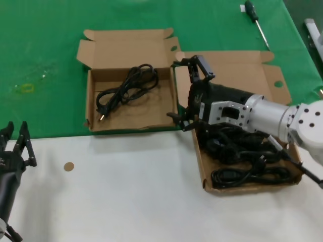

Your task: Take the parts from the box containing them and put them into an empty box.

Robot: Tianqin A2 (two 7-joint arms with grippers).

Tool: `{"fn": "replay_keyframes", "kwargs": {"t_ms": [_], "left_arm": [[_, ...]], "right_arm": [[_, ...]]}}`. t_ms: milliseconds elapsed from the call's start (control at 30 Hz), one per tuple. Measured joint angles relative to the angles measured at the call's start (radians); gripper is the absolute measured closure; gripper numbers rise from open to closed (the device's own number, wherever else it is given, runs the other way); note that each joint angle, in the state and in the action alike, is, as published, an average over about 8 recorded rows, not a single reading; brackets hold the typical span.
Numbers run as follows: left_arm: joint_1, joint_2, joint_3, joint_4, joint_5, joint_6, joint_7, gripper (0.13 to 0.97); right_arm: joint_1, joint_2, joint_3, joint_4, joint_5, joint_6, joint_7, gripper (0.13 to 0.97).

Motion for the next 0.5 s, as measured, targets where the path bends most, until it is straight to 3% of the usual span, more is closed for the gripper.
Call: {"fn": "replay_keyframes", "kwargs": {"t_ms": [333,500], "left_arm": [[0.000,0.000,0.000,0.000,0.000,0.000,0.000,0.813],[0.000,0.000,0.000,0.000,0.000,0.000,0.000,0.705]], "right_arm": [[-0.093,-0.019,0.051,0.053,0.037,0.082,0.079,0.129],[-0.141,-0.029,0.077,0.080,0.057,0.125,0.120,0.129]]}}
